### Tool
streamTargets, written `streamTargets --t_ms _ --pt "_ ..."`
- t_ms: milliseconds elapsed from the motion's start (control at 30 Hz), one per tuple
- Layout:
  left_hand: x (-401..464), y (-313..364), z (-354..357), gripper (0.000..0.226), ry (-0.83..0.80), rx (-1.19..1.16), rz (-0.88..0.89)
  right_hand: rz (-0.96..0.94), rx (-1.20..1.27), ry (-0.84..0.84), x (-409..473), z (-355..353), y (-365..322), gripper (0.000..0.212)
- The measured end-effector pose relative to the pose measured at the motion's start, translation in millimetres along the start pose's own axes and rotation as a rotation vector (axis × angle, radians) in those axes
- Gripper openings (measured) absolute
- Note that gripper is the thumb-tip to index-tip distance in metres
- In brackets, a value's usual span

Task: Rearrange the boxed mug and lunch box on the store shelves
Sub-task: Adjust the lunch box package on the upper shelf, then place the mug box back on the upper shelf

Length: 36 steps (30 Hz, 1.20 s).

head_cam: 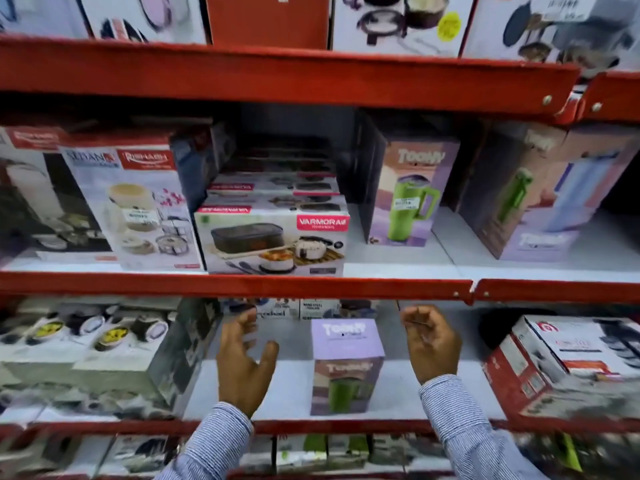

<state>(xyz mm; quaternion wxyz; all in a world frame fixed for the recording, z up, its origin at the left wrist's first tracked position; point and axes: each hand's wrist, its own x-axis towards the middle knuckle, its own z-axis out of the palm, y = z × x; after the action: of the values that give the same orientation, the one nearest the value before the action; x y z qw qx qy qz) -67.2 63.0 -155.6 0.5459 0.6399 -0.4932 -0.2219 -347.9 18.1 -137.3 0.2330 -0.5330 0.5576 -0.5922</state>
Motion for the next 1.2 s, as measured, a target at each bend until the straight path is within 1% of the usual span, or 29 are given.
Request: streamTargets --t_ms 33,67,100,167,200,233,267,300,367,467,600,667,767,833,900,967,1033,1200 --pt "-7.2 -8.6 10.9 0.055 -0.092 0.024 -0.082 0.060 -0.055 -0.010 -3.8 -3.2 18.8 0.036" --pt "-13.1 -16.4 21.7 0.058 -0.176 0.037 -0.164 0.147 -0.110 -0.071 -7.5 -5.9 35.8 0.044" --pt "-15.6 -24.1 31.3 0.063 -0.254 0.060 -0.241 0.253 -0.123 -0.180 -11.2 -5.1 48.6 0.052" --pt "-21.3 -34.6 50.2 0.075 -0.409 0.110 -0.354 0.441 -0.143 -0.436 -21.9 -0.8 66.7 0.056" --pt "-22.9 -37.3 58.4 0.081 -0.469 0.117 -0.390 0.479 -0.173 -0.546 -27.2 2.1 71.5 0.060" --pt "-23.7 -40.0 65.8 0.083 -0.514 0.100 -0.420 0.486 -0.180 -0.622 -31.8 5.9 77.1 0.063" --pt "-24.6 -41.6 71.6 0.081 -0.539 0.070 -0.433 0.464 -0.185 -0.656 -35.5 10.6 77.8 0.060" --pt "-26.7 -41.9 77.3 0.074 -0.539 0.043 -0.425 0.427 -0.185 -0.665 -37.3 13.1 78.0 0.056" --pt "-34.4 -35.5 81.4 0.059 -0.490 0.057 -0.356 0.350 -0.197 -0.632 -39.2 12.6 73.7 0.050" --pt "-48.1 -9.9 69.6 0.050 -0.370 0.085 -0.136 0.235 -0.163 -0.534 -41.6 -9.0 47.6 0.042" --pt "-57.3 43.5 44.4 0.054 -0.218 0.076 0.165 0.067 0.002 -0.356 -40.2 -52.6 -6.2 0.036" --pt "-56.2 75.8 40.8 0.059 -0.119 0.044 0.292 -0.055 0.063 -0.267 -34.2 -71.0 -40.9 0.038" --pt "-49.8 127.5 50.2 0.057 -0.003 -0.054 0.441 -0.191 0.143 -0.120 -16.1 -89.1 -83.7 0.045" --pt "-39.4 158.7 63.0 0.051 0.027 -0.127 0.505 -0.251 0.192 -0.064 1.4 -98.0 -104.7 0.052" --pt "-23.9 181.6 77.2 0.048 0.039 -0.160 0.553 -0.274 0.217 -0.039 22.9 -103.5 -119.5 0.052" --pt "-5.5 194.7 90.1 0.055 0.033 -0.151 0.573 -0.274 0.228 -0.024 46.0 -105.4 -126.3 0.043" --pt "10.4 200.8 102.2 0.062 0.044 -0.110 0.577 -0.273 0.203 -0.030 67.6 -106.3 -127.9 0.040" --pt "36.7 201.3 132.2 0.071 0.020 -0.032 0.537 -0.224 0.102 -0.088 110.5 -101.4 -116.2 0.043"
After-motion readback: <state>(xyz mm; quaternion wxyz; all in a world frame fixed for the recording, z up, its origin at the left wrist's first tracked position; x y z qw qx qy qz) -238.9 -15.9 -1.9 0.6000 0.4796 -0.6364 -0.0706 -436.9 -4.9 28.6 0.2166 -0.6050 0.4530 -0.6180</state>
